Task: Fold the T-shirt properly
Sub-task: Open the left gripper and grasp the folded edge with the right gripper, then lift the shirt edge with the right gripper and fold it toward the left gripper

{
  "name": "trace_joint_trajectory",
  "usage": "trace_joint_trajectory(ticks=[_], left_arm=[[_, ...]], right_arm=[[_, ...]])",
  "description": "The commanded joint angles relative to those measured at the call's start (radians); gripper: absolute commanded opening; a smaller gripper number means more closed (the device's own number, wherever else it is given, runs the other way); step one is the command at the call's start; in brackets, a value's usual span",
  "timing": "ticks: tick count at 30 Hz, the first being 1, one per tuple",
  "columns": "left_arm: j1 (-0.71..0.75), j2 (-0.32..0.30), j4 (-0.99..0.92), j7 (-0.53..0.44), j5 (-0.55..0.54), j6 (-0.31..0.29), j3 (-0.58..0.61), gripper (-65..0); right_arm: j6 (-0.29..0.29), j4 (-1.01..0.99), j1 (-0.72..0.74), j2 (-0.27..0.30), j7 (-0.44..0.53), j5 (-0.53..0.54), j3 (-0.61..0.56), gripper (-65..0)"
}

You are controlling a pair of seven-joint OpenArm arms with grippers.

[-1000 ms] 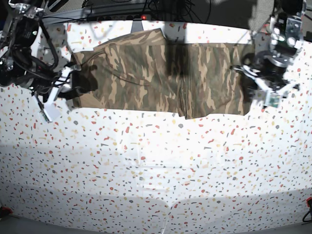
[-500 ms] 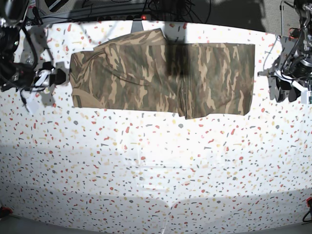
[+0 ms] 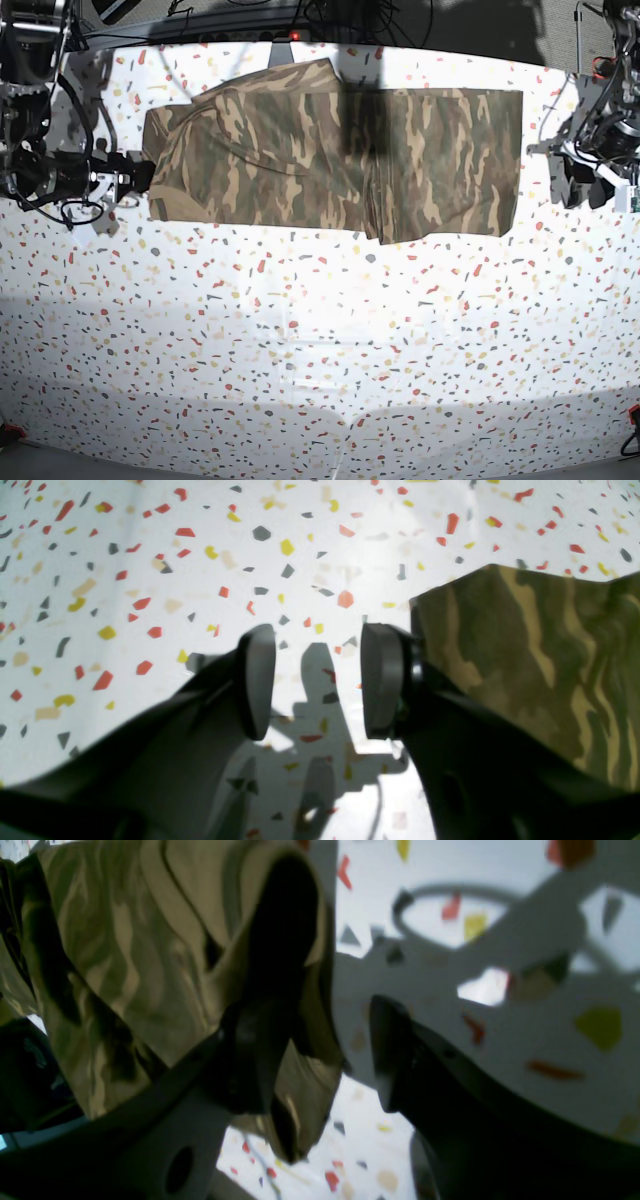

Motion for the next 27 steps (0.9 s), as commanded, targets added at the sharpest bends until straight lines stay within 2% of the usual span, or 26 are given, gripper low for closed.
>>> trace_joint_trajectory(ticks=[1,7,12,18,20,24,27], left_arm=[[-0.006,-0.017,0.014,-0.031,-0.011,-0.001,-0.008,-38.6],[-0.005,-0.017,0.014,-0.029,-0.011,-0.001,-0.008,-38.6],[-0.005,-0.016,0.014,-0.026,-0.011,-0.001,-0.008,-38.6],[-0.005,-0.017,0.014,-0.026,-0.011,-0.001,-0.008,-38.6],[-0.005,-0.017,0.014,-0.024,-0.011,-0.001,-0.008,-38.6],[-0.005,-0.017,0.014,-0.022,-0.011,-0.001,-0.008,-38.6],[-0.005,-0.017,0.014,-0.022,-0.011,-0.001,-0.008,-38.6]], right_arm=[[0.001,-0.001,0.003,0.005,-0.012,-0.022,-0.015,-34.6],[0.001,-0.001,0.003,-0.030,-0.035,0.039,-0.069,-34.6],[0.001,-0.001,0.003,-0.058,-0.061,0.111,-0.069,-34.6],[0.001,-0.001,0.003,-0.066,-0.061,0.109,-0.069,-34.8],[0.001,-0.001,0.003,-0.068,-0.061,0.106,-0.069,-40.6],[0.001,-0.001,0.006,-0.064,-0.060,0.106,-0.066,-64.5],[0.001,0.015,0.006,-0.045,-0.053,0.110,-0.066,-65.0]])
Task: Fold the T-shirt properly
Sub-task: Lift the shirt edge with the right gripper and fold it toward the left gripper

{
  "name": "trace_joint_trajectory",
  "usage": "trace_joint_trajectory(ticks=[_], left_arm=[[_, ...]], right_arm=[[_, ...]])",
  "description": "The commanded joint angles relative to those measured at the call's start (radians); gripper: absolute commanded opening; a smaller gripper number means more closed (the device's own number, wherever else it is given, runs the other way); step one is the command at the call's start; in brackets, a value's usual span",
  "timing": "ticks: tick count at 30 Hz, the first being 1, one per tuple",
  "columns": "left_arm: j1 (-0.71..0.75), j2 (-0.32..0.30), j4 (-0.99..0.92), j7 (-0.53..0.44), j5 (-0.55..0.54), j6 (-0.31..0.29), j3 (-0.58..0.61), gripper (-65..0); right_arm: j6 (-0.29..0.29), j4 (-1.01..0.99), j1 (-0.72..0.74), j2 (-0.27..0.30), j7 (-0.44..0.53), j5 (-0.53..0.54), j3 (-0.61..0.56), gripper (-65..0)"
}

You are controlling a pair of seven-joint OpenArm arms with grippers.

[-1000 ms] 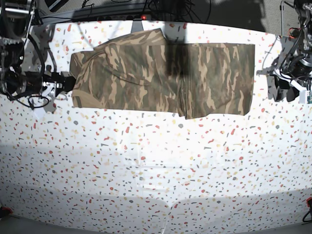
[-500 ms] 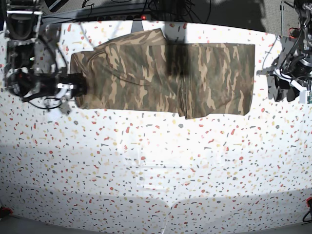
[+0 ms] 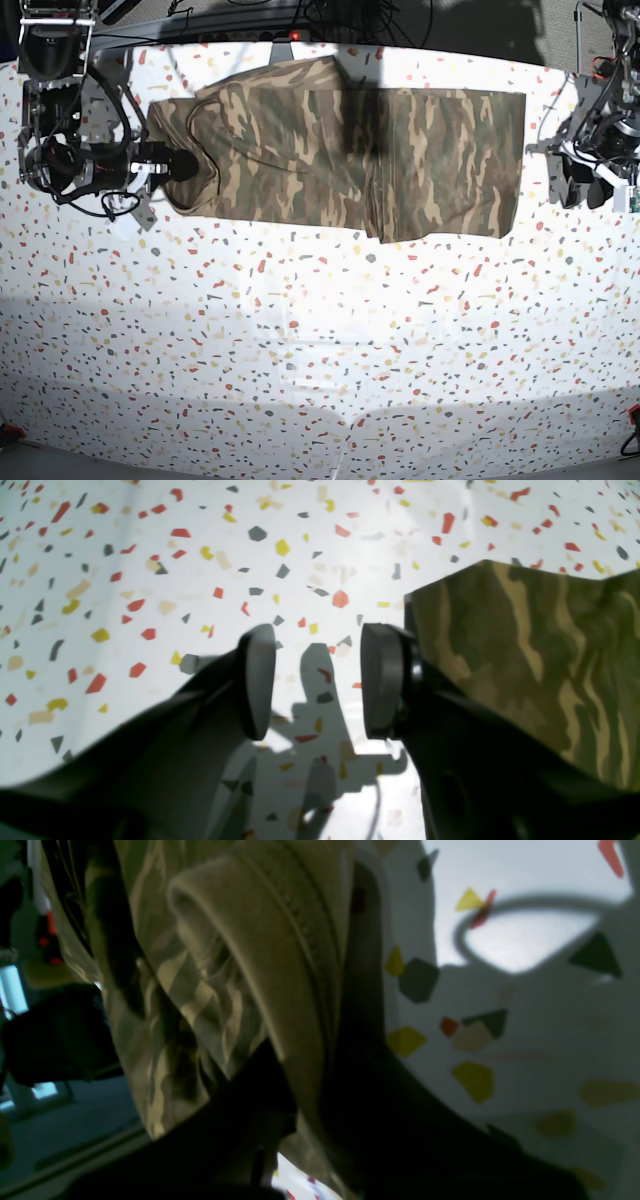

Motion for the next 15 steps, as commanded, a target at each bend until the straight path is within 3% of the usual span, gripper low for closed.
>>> trace_joint_trajectory(ticks=[1,6,8,12,15], left_arm=[[-0.005,-0.017,0.014,-0.024,-0.010,0.000,-0.008,-38.6],[0.000,-0.017,0.014,-0.025,-0.010,0.000,-0.008,-38.6],[0.006,-0.017,0.014,-0.024,-0.010,-0.001,-0.008,-38.6],[0.029,-0.017,0.011,-0.025,-0.010,-0.005,-0.007,-38.6],[0.047,-0.016,-0.004,-0.026,-0.011,-0.048,-0.005,-38.6]], right_arm=[[0.002,0.024,0.009,0.036,-0.013,-0.002,0.004,-65.0],[0.002,0.095,0.009,0.134,-0.014,0.139,0.004,-65.0],[0.002,0.124,0.009,0.167,-0.014,0.148,0.013,-65.0],[0.002,0.165,0.008,0.180,-0.015,0.156,0.058,-65.0],[0.002,0.211,0.008,0.180,-0.016,0.177,0.070,-65.0]])
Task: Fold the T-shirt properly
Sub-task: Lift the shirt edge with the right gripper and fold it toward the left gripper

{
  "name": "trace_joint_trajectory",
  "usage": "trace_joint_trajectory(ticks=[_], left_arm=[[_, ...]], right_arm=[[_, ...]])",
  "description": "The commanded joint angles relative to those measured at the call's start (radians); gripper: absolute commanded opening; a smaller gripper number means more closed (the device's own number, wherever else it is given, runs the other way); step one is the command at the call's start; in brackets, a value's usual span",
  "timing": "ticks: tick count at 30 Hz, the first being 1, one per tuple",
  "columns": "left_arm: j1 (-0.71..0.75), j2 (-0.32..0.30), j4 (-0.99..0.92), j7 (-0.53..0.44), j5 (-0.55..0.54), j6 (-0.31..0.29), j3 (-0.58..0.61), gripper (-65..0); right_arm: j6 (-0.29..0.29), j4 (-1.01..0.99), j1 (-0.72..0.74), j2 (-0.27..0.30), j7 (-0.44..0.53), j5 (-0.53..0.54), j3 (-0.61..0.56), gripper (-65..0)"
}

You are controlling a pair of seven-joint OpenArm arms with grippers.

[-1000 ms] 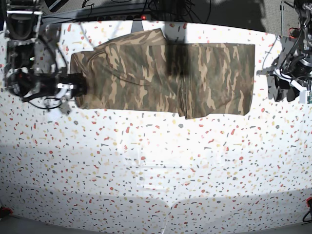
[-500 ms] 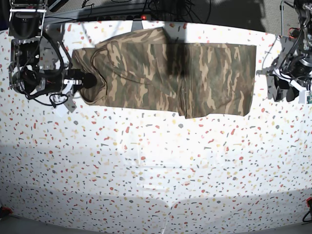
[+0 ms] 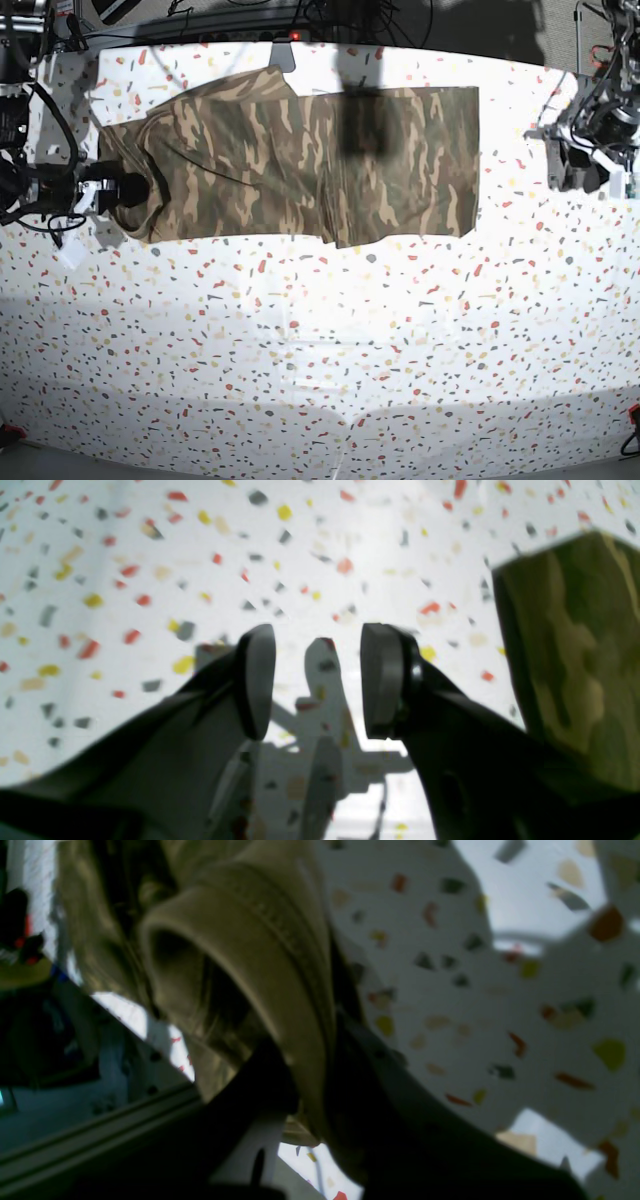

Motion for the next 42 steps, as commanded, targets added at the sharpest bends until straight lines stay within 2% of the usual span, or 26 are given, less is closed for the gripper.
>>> trace_joint_trajectory(ticks=[1,5,11,16,19,25,33,38,42], left_arm=[[0.005,-0.014,0.003,-0.029,-0.013,-0.027,-0.005,-38.6],[0.005,0.033,-0.039,-0.032,-0.010,-0.075,-0.004,-38.6],[0.005,0.127,-0.071,-0.023,-0.009,-0.185,-0.004,-38.6],[0.005,0.184,-0.071,-0.023,-0.002,-0.203,-0.004,-38.6],[0.003,0.209,-0.071,-0.023,-0.002,-0.243,-0.002,-38.6],[0.003,0.224,-0.071,-0.024,-0.003,-0.243,0.054,-38.6],[-0.006,0.225,-0.071,-0.033,-0.003,-0.242,0.173,-38.6],[-0.014,0.224,-0.071,-0.031,-0.003,-0.242,0.185,-38.6],[-0.014,0.225,-0.071,-0.031,-0.003,-0.242,0.185,-38.6]], right_arm=[[0.002,0.038,0.019,0.023,0.013,0.033,0.012,-65.0],[0.002,0.142,0.014,-0.012,0.012,0.033,0.012,-65.0],[0.002,0.305,0.003,-0.143,0.013,-0.004,0.011,-65.0],[0.002,0.393,-0.038,-0.257,0.014,-0.003,0.011,-65.0],[0.002,0.440,-0.069,-0.328,0.014,0.000,0.008,-65.0],[0.002,0.511,-0.102,-0.456,0.027,-0.012,-0.058,-65.0],[0.002,0.511,-0.086,-0.617,0.147,-0.220,-0.282,-65.0],[0.002,0.510,-0.044,-0.726,0.204,-0.426,-0.376,-65.0],[0.002,0.501,-0.026,-0.784,0.272,-0.555,-0.430,-65.0]])
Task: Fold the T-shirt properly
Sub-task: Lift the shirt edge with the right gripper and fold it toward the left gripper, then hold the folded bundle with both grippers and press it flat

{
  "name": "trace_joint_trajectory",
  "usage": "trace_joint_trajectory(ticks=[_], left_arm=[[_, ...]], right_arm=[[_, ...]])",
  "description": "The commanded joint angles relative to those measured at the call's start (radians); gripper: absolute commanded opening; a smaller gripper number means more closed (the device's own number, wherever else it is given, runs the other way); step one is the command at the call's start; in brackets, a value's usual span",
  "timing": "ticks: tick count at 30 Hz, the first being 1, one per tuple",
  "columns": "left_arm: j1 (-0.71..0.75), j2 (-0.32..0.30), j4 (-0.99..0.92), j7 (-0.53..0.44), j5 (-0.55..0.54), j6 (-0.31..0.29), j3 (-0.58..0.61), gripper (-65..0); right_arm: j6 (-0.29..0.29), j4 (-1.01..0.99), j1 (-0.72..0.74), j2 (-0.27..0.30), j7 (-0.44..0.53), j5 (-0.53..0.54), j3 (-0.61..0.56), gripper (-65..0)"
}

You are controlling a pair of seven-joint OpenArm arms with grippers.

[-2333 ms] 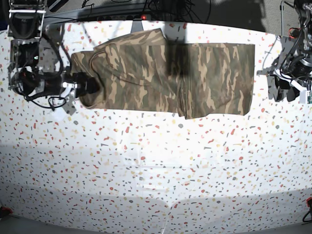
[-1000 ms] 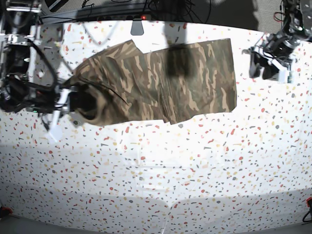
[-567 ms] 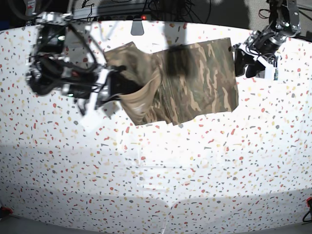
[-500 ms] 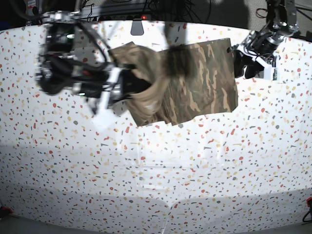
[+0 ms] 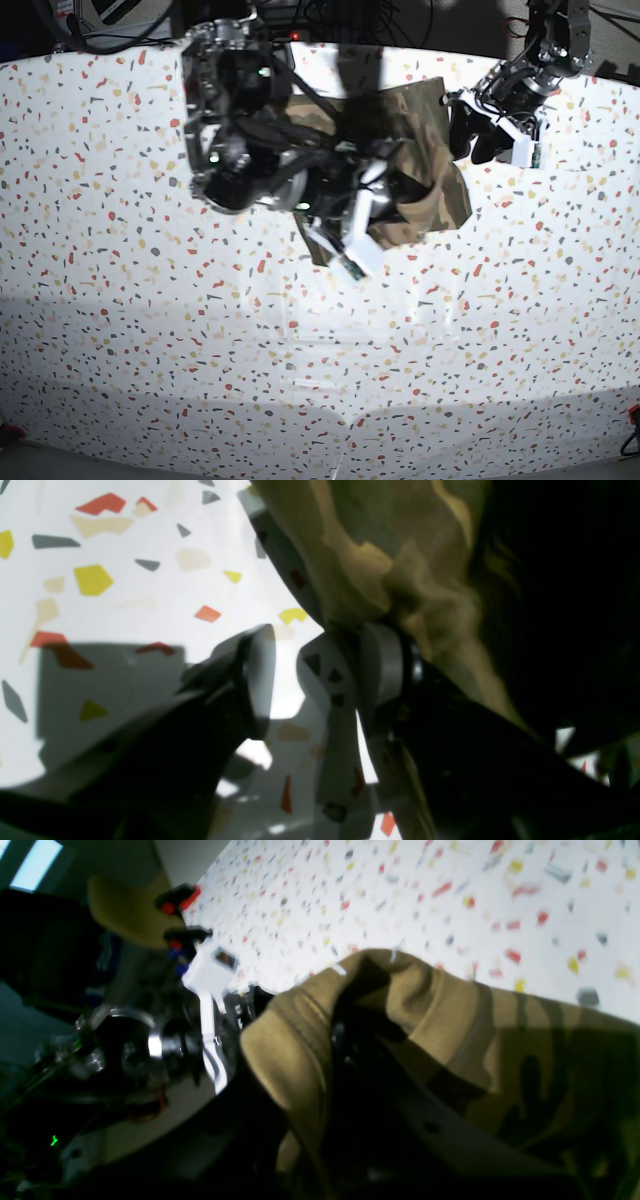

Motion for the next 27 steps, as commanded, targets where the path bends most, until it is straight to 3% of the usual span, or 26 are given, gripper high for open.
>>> trace_joint_trajectory(ticks=[1,16,20,22,27], left_arm=[[0.000,-0.006,0.013,-0.006,-0.007,-0.012,0.001,-38.6],[0.000,-0.006,0.013,-0.007,-0.007,-0.012,0.001,-38.6],[0.000,-0.006,0.013,-0.007,-0.007,-0.012,0.001,-38.6],[0.000,-0.007,0.013,-0.007,-0.007,-0.012,0.000,-38.6],[0.000,-0.042,0.014,-0.006,-0.007,-0.011,-0.001,-38.6]], right_arm=[[0.000,0.004,0.022,-0.021,0.035,0.008,-0.010,-65.0],[-0.013,-0.208,0.065,-0.034,0.087,-0.019,-0.051,-65.0],[-0.012,-0.232,0.066,-0.034,0.132,-0.005,-0.081,-40.9],[-0.003,-0.232,0.076,-0.034,0.126,0.072,-0.102,-32.1],[0.005,-0.231,0.132,-0.034,0.039,0.230,-0.145,-29.8]])
